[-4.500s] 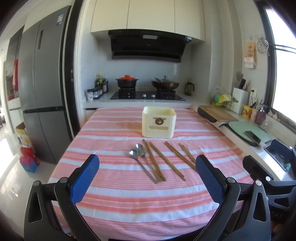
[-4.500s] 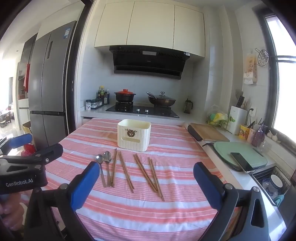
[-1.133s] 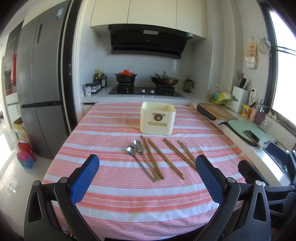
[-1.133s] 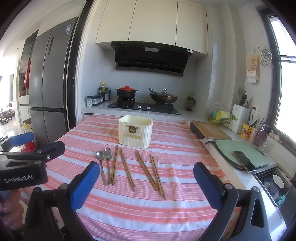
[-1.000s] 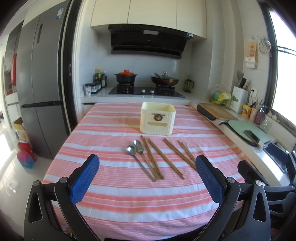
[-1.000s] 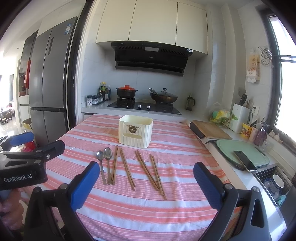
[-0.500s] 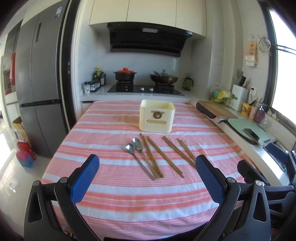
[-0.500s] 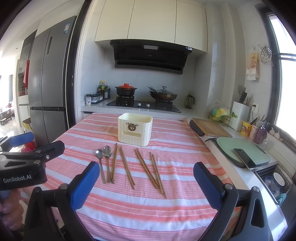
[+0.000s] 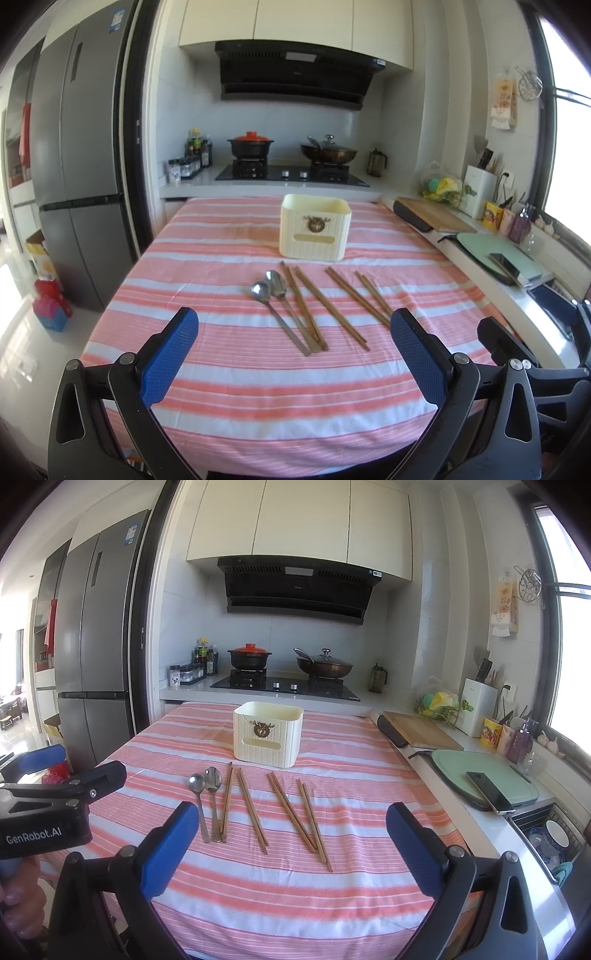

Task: Organize utensils
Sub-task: 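Move both tools forward over the spoons and chopsticks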

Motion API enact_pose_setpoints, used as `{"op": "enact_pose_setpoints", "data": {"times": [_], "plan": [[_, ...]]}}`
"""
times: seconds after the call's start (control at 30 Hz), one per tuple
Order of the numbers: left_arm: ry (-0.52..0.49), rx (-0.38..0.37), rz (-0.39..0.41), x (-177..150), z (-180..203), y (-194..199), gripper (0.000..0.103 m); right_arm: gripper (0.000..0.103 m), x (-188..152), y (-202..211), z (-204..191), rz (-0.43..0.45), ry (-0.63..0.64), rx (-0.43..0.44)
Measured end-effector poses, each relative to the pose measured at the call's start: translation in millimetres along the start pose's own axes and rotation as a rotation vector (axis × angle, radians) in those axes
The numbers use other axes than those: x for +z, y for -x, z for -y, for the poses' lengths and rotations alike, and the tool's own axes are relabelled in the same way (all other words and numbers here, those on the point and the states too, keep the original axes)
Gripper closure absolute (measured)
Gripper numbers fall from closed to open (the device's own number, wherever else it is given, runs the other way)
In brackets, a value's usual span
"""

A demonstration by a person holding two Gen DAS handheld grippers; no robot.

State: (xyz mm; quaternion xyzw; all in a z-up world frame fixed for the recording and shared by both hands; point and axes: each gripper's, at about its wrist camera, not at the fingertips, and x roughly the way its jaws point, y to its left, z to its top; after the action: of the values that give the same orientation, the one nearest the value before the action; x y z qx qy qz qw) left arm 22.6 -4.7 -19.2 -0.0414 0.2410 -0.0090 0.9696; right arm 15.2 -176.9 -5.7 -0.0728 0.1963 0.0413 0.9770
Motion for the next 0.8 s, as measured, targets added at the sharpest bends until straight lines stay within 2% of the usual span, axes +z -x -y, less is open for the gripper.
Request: {"op": "enact_pose_setpoints", "data": {"times": [0.4,0.8], "plan": [[0.002,0.008,-0.047,-4.1,-4.3,-20.8,0.0,0.0,-0.9,-16.5,8.6,-0.044,-0.021,-0.019],[0.083,0.015,-0.237,-21.4,-30.4,-81.7,0.0,0.0,-13.6,-60.1,15.1,-0.167,-0.041,-0.023]]}}
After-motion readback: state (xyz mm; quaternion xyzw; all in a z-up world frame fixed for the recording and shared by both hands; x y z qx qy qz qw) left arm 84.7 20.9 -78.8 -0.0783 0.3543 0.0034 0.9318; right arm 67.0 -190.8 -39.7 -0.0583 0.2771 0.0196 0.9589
